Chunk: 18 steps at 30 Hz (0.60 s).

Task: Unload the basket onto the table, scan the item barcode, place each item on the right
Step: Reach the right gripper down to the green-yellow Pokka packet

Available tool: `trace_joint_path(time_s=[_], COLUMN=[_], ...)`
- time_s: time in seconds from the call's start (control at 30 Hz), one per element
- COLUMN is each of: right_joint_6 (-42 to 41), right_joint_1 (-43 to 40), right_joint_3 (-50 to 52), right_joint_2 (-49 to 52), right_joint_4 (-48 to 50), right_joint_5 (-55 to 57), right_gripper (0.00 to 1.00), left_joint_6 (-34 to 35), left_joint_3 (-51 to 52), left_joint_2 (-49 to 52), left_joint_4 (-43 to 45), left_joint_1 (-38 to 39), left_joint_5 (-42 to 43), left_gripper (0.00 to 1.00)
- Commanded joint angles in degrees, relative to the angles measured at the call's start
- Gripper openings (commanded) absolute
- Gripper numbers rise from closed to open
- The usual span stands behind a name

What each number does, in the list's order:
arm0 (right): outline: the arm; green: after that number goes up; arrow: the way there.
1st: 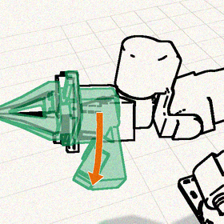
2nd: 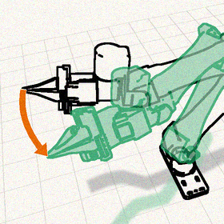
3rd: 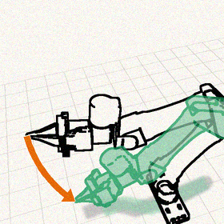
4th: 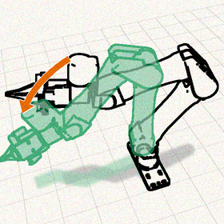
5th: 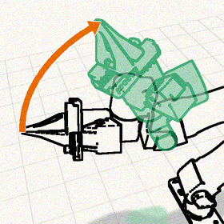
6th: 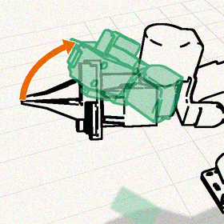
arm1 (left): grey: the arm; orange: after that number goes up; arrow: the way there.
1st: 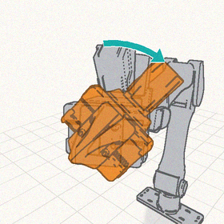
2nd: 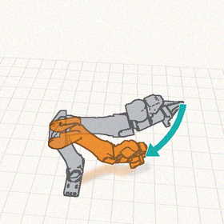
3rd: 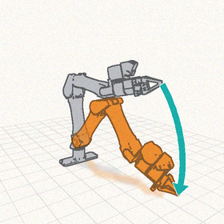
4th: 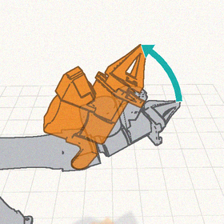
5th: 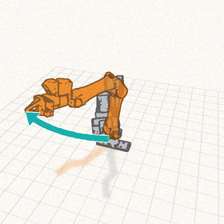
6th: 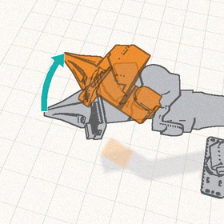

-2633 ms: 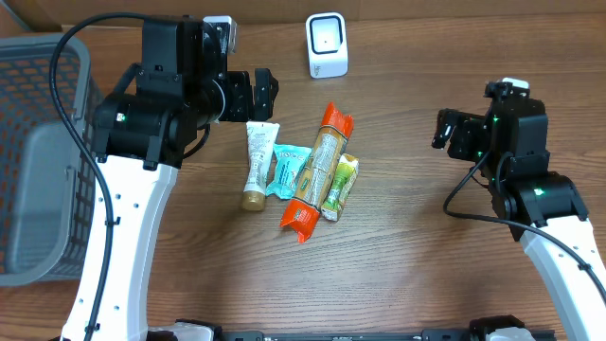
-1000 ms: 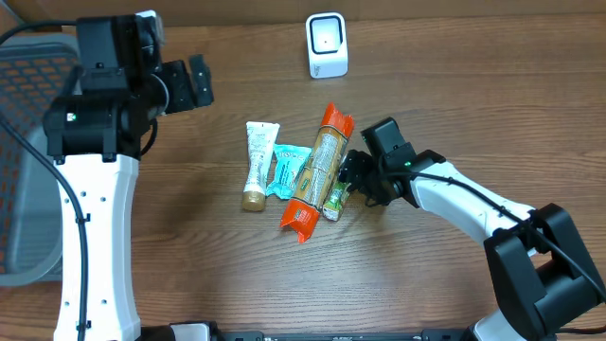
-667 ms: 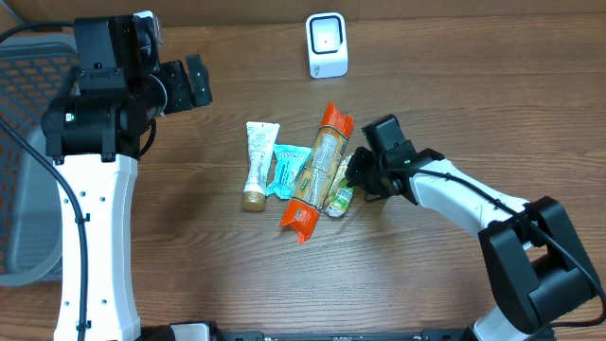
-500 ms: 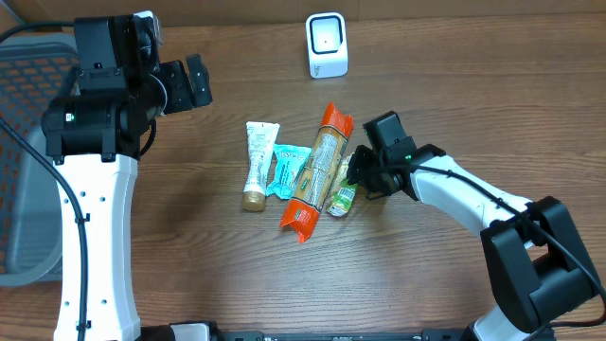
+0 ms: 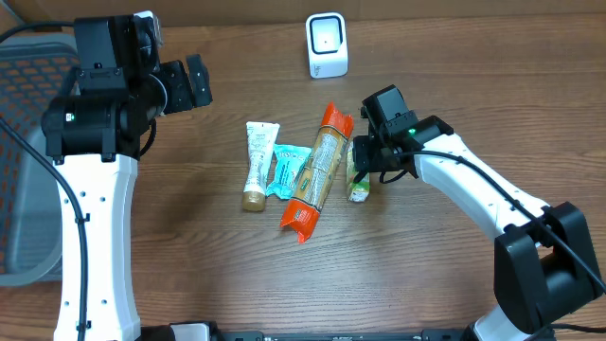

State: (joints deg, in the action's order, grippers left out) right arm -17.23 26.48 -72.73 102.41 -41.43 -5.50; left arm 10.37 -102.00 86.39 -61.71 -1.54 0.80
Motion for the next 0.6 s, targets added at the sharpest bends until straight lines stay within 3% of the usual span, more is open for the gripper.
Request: trace_joint_path(time_s=[0.0, 0.03, 0.17, 0.2, 0.27, 0.43, 0.57], right_joint_6=[2.3, 1.6, 0.5, 0.6, 1.4, 6.9, 6.7], right_joint_1=[1.5, 1.1, -4.9, -7.7, -11.3, -15.4, -14.2], right_joint_3=[-1.5, -1.5, -2.4, -2.4, -2.2, -2.2, -2.2], right_joint_2=[0.4, 0.3, -0.3, -0.3, 0.2, 4.4, 10.6], right_joint_4=[-0.7, -0.9, -1.3, -0.7, 0.5, 4.3, 9.4], right_joint_5=[0.1, 0.0, -6.4, -10.5, -14.1, -24.0, -31.3], right_gripper=[0.45, 0.57, 0.71, 0.82, 0.93, 0.96, 0.95], left_joint_6=[-0.1, -0.1, -0.1, -0.1, -0.1, -0.1, -0.1], left_joint_3=[-0.3, -0.3, -0.3, -0.3, -0.3, -0.3, -0.3], left_joint_2=[0.5, 0.5, 0.5, 0.5, 0.5, 0.5, 0.5], left_joint_4=[0.2, 0.2, 0.2, 0.2, 0.2, 0.2, 0.2], left_joint_1=[0.1, 0.1, 0.1, 0.1, 0.1, 0.1, 0.1], left_joint_5=[-0.4, -0.3, -0.4, -0.4, -0.4, -0.4, -0.4], left_gripper=[1.00, 0.99, 1.00, 1.00, 1.00, 1.00, 1.00])
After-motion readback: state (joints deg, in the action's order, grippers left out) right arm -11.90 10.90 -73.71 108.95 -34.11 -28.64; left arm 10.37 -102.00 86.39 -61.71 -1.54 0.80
